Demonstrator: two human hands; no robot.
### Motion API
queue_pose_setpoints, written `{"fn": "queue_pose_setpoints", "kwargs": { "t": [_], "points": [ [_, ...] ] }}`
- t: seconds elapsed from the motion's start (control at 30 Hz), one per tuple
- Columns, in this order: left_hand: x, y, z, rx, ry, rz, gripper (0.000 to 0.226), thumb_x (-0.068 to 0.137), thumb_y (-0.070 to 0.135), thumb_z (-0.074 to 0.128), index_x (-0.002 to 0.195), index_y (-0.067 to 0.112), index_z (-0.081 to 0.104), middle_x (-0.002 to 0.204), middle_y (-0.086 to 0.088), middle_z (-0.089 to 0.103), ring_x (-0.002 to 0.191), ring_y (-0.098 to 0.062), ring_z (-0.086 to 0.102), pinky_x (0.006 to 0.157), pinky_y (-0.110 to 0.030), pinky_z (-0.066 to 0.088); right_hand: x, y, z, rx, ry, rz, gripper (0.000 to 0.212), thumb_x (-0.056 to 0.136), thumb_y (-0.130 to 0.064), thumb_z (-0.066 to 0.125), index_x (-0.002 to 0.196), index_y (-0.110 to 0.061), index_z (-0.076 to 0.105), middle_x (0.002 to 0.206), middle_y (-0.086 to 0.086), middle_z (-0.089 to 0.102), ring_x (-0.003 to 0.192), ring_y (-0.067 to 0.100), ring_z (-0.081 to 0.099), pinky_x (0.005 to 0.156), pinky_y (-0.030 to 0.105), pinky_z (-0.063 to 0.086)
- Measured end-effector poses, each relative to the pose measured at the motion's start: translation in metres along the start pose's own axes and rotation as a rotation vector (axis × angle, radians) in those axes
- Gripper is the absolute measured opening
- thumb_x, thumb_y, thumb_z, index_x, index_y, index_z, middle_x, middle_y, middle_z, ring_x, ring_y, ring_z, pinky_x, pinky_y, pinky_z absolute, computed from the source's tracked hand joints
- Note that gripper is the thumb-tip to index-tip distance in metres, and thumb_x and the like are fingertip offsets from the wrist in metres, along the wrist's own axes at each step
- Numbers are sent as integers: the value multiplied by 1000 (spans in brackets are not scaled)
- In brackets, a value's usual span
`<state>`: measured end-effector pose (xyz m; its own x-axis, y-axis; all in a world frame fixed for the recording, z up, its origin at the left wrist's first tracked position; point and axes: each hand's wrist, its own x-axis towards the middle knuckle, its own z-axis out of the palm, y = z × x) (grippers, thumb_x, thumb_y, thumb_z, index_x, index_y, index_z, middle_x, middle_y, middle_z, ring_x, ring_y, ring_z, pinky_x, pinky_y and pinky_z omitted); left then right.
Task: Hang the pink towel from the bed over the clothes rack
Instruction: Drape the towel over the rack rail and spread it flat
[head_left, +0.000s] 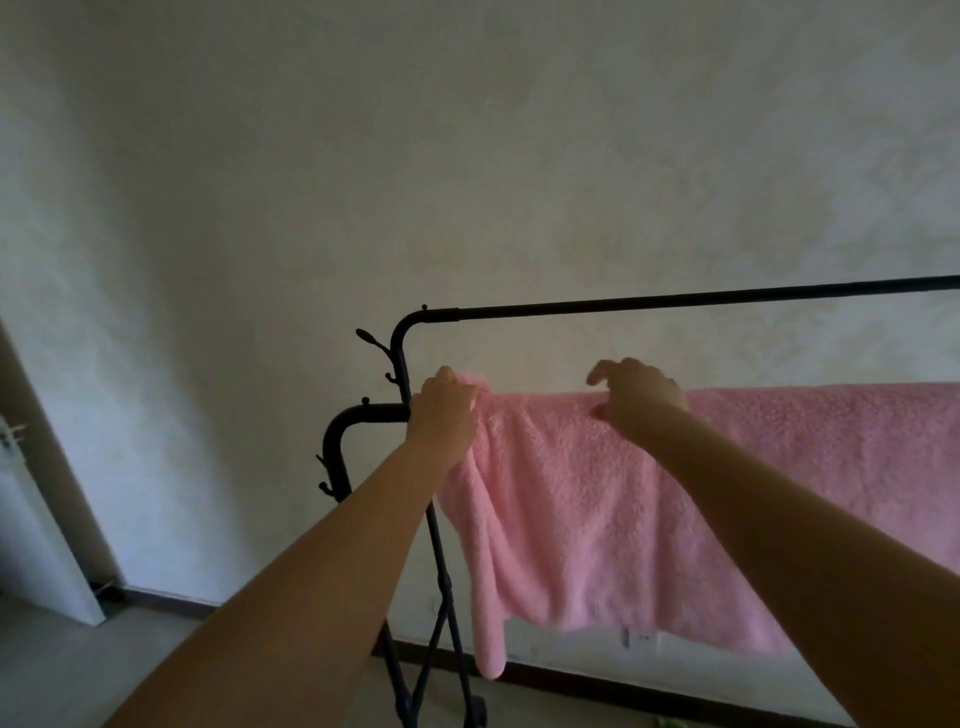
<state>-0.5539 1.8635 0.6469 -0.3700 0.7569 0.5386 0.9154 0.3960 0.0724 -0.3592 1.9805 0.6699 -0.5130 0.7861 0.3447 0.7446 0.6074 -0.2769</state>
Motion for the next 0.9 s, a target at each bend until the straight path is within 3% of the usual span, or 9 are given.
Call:
{"fn": "queue_pose_setpoints", "kwargs": {
  "t": [0.07,0.17,0.33,0.4,0.57,0.7,0.9],
  "points": [
    [2,-3,1,-46,7,20,48,90,-2,44,126,27,58,113,-9,49,96,-25,56,85,-35,51,-2,-24,12,55,-7,-83,40,86,-29,71,124,-29,59,121,1,60,106,21,61,92,40,54],
    [1,-11,0,-67,50,73,39,92,0,41,118,22,61,104,-11,52,88,-27,58,81,-37,53,-5,-42,28,-60,55,-100,33,89,-27,68,120,-32,60,116,0,56,103,19,57,86,37,55],
    [-4,-33,0,12,5,151,36,98,30,33,129,26,50,110,-9,45,78,-22,52,72,-26,50,-4,-43,40,-288,246,-76,19,90,-14,60,105,-25,59,96,-1,53,81,14,48,67,27,46],
    [-5,-43,0,74,18,130,32,98,19,43,128,26,50,105,-9,44,78,-24,55,72,-30,53,-2,-36,37,-350,266,-63,15,91,-11,56,102,-21,60,90,-1,54,77,14,46,64,26,41],
    [-4,-45,4,56,4,134,33,93,5,42,120,17,58,100,-9,45,85,-24,54,76,-33,53,-5,-22,29,-370,278,78,17,92,-9,52,102,-19,61,88,0,56,83,17,56,72,30,50],
    [0,-44,3,100,-23,0,33,88,-1,47,112,15,62,109,-11,45,95,-26,49,84,-36,50,-13,-20,25,-391,133,7,22,94,-17,53,109,-27,65,104,0,60,101,19,55,86,35,52],
    [6,-46,-3,349,-178,-200,38,84,16,59,122,16,56,131,-14,41,115,-30,42,94,-39,40,-24,-11,18,-338,-32,-6,28,89,-19,63,114,-33,66,115,-1,57,118,21,48,94,41,51]
  ]
}}
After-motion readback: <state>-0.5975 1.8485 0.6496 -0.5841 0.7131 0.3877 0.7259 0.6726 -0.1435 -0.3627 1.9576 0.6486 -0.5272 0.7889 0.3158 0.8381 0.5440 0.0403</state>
